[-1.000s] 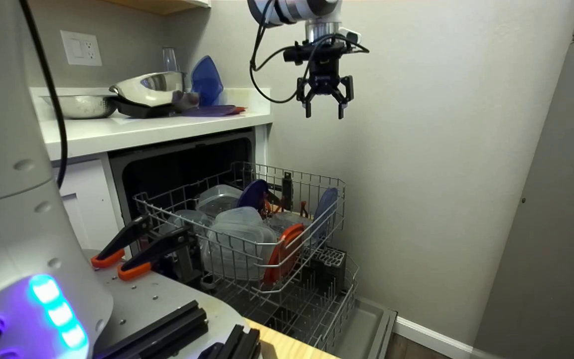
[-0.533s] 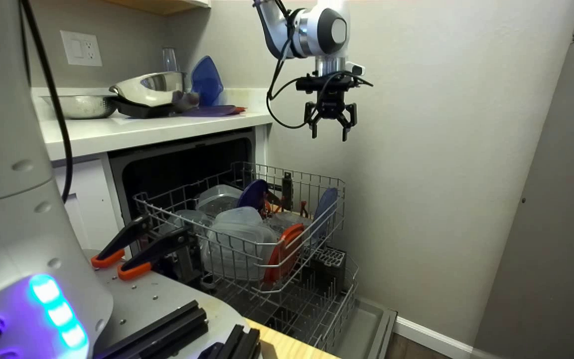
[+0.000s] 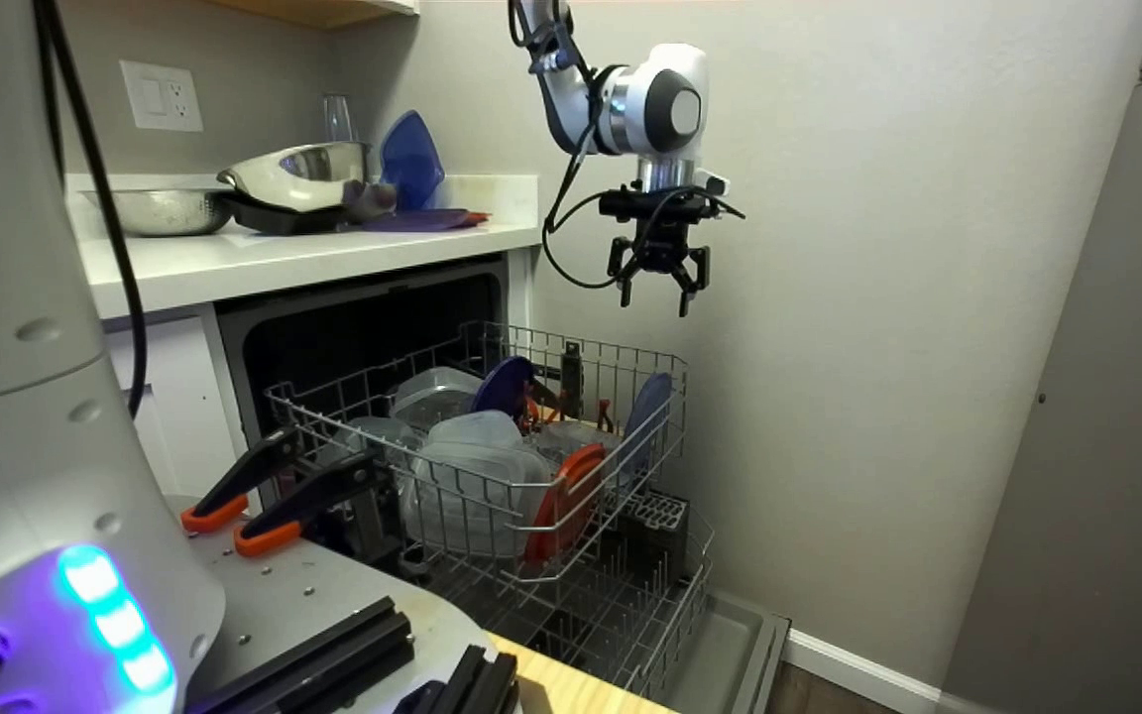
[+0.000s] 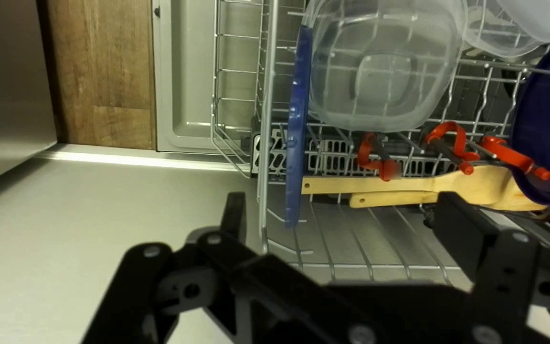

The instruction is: Remove the blue lid from the dishwasher

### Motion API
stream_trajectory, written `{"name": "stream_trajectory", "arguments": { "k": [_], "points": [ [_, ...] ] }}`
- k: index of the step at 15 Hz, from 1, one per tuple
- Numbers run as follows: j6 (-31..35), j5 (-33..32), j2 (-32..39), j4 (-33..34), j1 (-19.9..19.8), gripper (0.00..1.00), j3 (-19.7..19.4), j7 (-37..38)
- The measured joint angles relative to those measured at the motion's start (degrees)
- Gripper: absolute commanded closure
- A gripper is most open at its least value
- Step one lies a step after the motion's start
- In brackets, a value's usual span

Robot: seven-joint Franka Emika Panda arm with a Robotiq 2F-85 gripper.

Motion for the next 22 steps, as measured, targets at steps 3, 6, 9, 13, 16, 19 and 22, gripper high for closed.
{"name": "stream_trajectory", "arguments": {
  "k": [3, 6, 9, 13, 16, 19, 22],
  "points": [
    [-1.6, 2.61, 2.63, 2.91, -2.28, 0.0, 2.36, -4.08],
    [-5.35, 3.2, 5.18, 6.01, -3.42, 0.0, 3.17, -5.56],
    [-9.63, 3.2, 8.23, 9.24, -3.64, 0.0, 3.16, -5.58],
    [-13.43, 3.24, 12.16, 14.21, -3.65, 0.0, 3.22, -5.62],
    [-15.98, 3.24, 15.17, 17.91, -3.69, 0.0, 3.13, -5.62],
    [-17.15, 3.24, 18.25, 21.26, -3.99, 0.0, 3.0, -5.62],
    [-17.58, 3.27, 20.82, 24.35, -4.73, 0.25, 3.01, -5.62]
  ]
}}
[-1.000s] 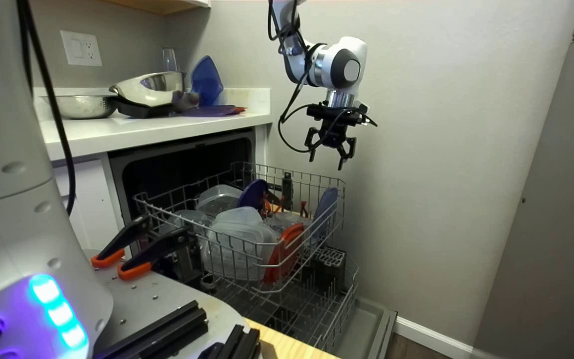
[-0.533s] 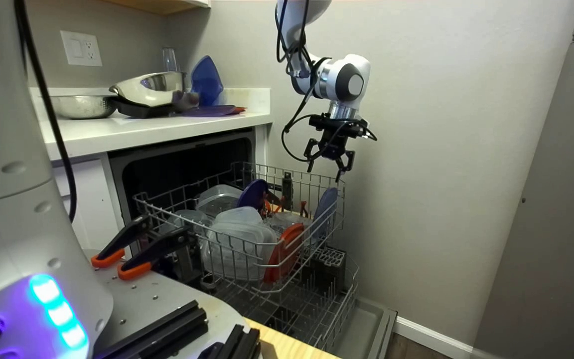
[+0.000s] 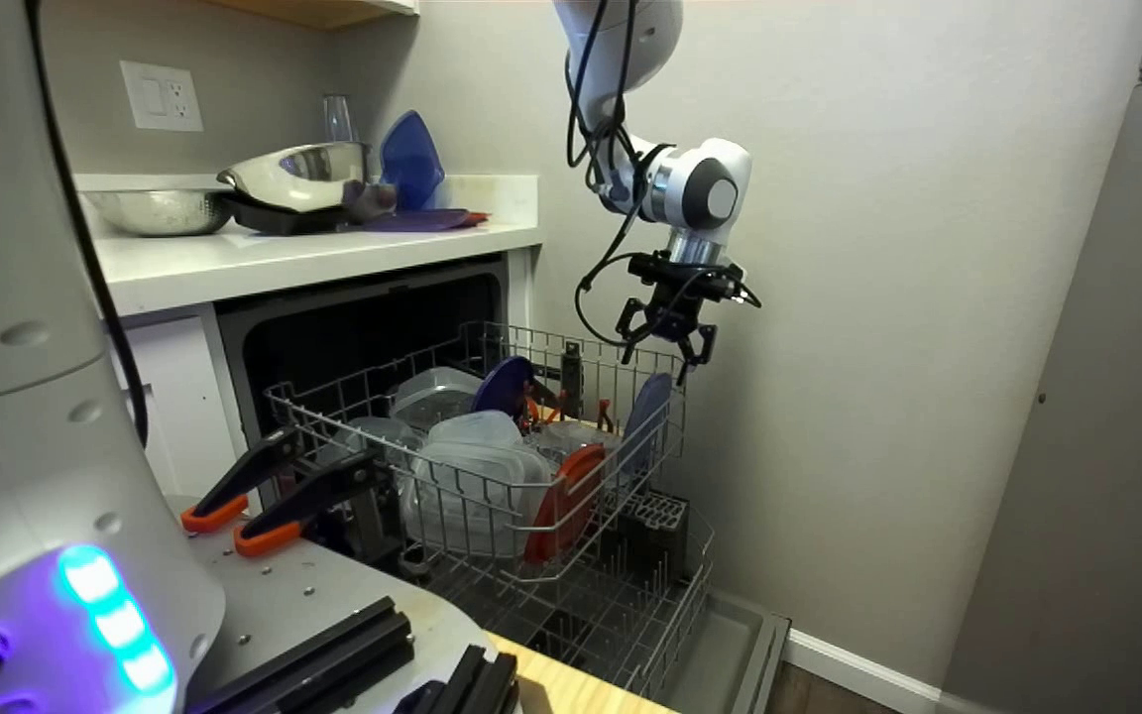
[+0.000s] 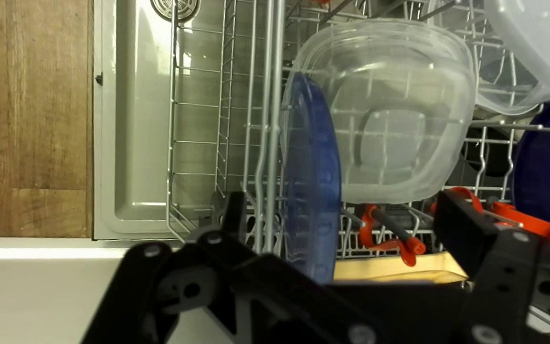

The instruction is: Remove the blue lid from the dishwasher

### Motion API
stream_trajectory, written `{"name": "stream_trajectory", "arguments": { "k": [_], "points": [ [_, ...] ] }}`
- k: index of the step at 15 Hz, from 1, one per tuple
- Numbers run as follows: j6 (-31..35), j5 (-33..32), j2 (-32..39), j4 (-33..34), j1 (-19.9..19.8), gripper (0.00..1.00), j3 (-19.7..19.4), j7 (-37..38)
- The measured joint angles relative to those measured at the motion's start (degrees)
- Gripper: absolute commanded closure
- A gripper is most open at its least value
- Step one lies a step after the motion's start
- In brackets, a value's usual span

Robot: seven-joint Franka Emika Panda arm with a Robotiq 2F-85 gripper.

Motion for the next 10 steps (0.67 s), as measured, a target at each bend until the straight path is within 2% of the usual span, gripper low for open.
{"name": "stream_trajectory", "arguments": {
  "k": [1, 10],
  "points": [
    [-0.19, 0.0, 0.76, 0.95, -0.25, 0.27, 0.02, 0.0],
    [-3.14, 0.0, 5.18, 8.23, -0.53, 0.85, 0.54, 0.0]
  ]
}}
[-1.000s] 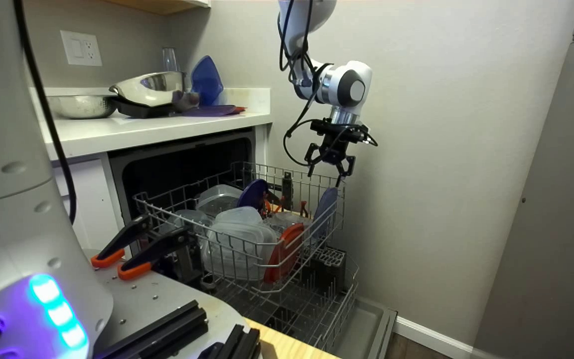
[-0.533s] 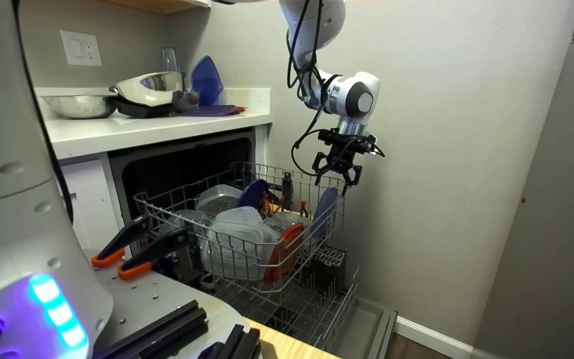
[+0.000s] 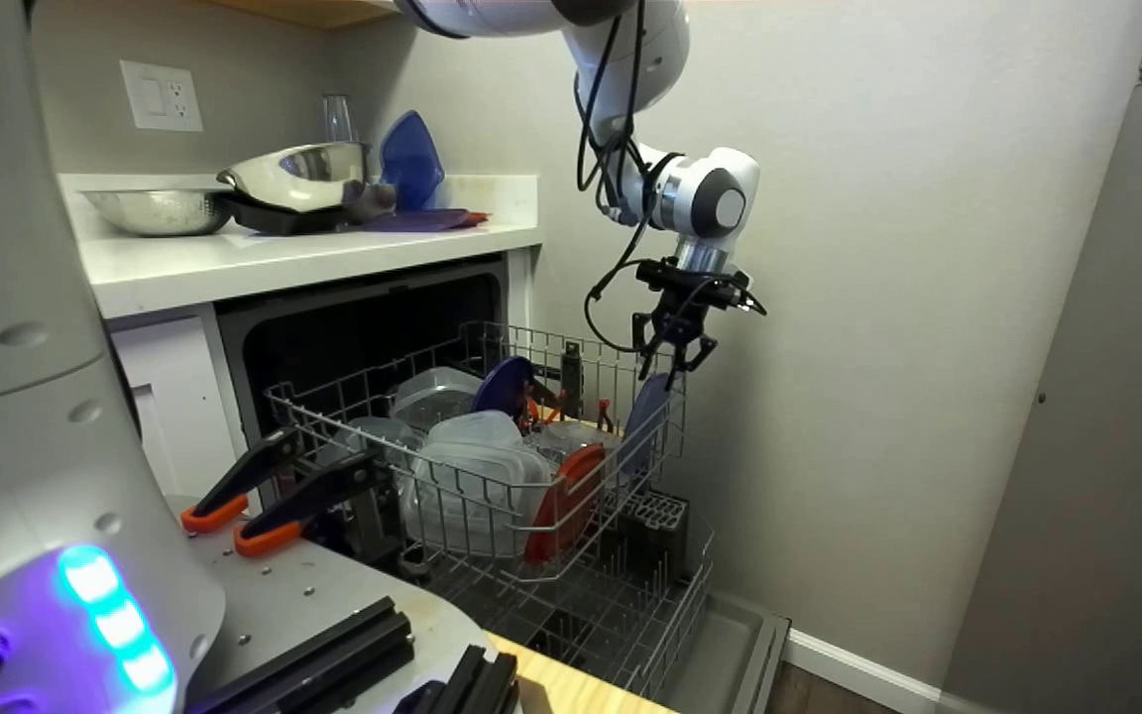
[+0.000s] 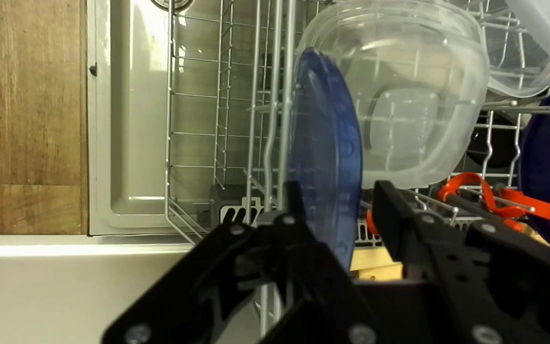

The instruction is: Remove the blue lid from the dishwasher

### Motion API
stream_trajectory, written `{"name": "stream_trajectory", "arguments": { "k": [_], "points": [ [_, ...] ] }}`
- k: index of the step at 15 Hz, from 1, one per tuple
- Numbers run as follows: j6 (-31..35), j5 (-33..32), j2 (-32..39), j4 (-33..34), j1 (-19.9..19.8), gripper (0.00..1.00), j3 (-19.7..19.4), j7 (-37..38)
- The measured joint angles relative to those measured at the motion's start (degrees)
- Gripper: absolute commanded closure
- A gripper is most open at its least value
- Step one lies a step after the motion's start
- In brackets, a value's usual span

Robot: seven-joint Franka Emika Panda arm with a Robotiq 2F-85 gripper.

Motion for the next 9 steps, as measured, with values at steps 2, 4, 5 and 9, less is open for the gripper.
{"name": "stream_trajectory", "arguments": {
  "k": [2, 4, 5, 9],
  "points": [
    [-0.68, 0.01, 0.69, 1.39, 0.0, 0.94, 0.14, 0.0],
    [-1.07, 0.02, 1.31, 2.53, -0.01, 0.97, 0.22, 0.0],
    [-1.21, 0.03, 1.58, 3.02, -0.01, 0.94, 0.24, 0.0],
    [-1.55, 0.03, 1.83, 3.9, 0.0, 0.93, 0.53, -0.04]
  ]
}}
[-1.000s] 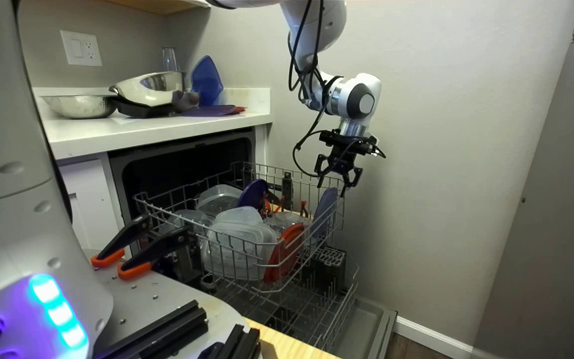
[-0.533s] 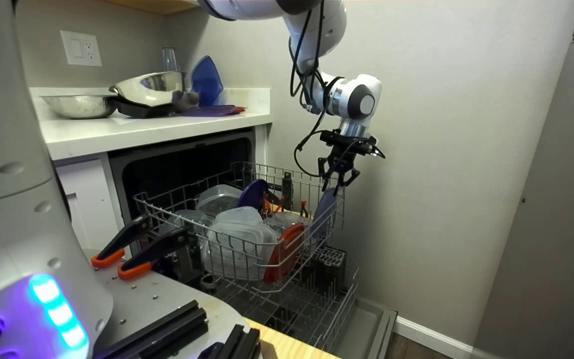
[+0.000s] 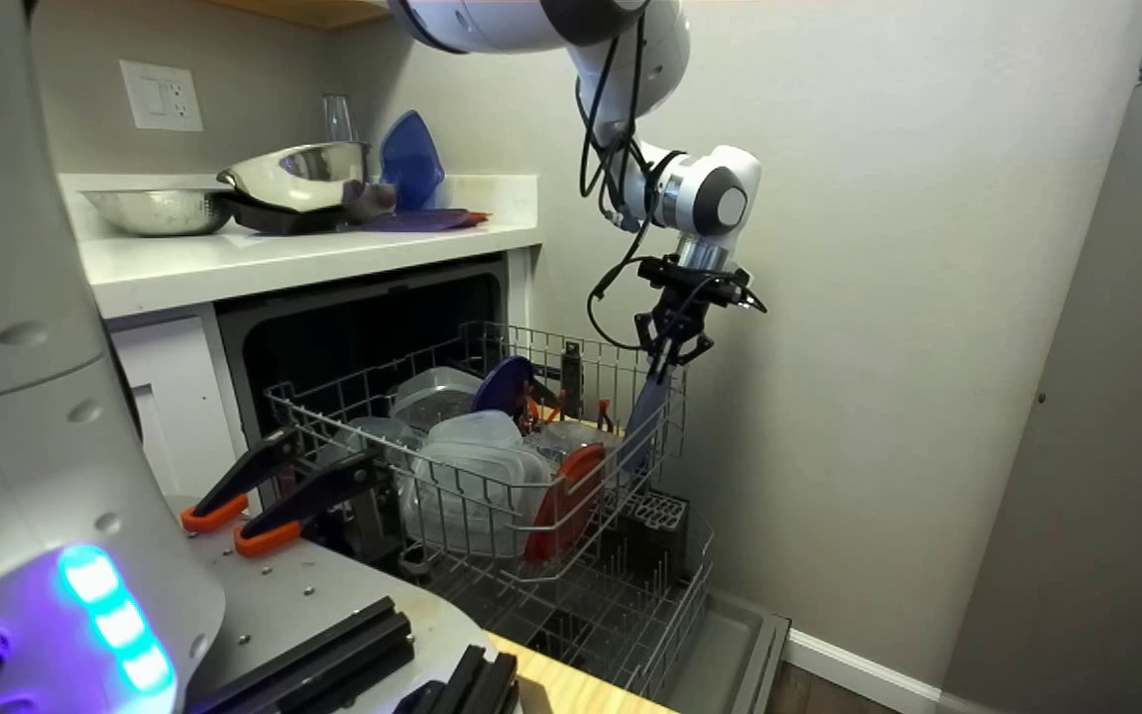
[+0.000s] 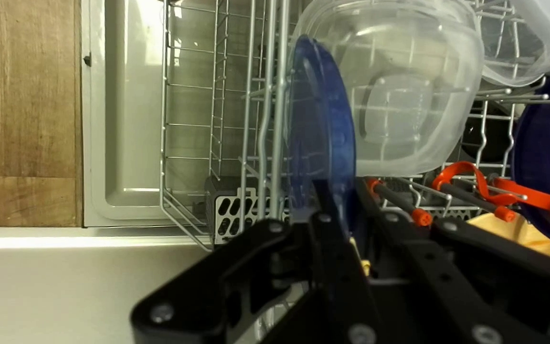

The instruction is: Remove the blue lid from the dishwasher

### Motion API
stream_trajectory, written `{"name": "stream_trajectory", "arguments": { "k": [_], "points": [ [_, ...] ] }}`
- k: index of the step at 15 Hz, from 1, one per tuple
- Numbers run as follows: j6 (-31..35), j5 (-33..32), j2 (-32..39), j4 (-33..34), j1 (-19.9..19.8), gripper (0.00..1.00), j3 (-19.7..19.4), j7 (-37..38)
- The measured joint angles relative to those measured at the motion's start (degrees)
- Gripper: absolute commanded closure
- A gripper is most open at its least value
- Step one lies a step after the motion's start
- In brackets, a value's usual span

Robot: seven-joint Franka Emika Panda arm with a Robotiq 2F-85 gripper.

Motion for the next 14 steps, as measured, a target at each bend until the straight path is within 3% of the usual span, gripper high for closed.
{"name": "stream_trajectory", "arguments": {
  "k": [5, 14],
  "points": [
    [-0.04, -1.76, -4.58, -0.97, 0.83, 0.93, -0.05, -0.24],
    [-8.44, -5.91, -25.14, -10.97, 2.63, 0.93, -2.84, -0.41]
  ]
}}
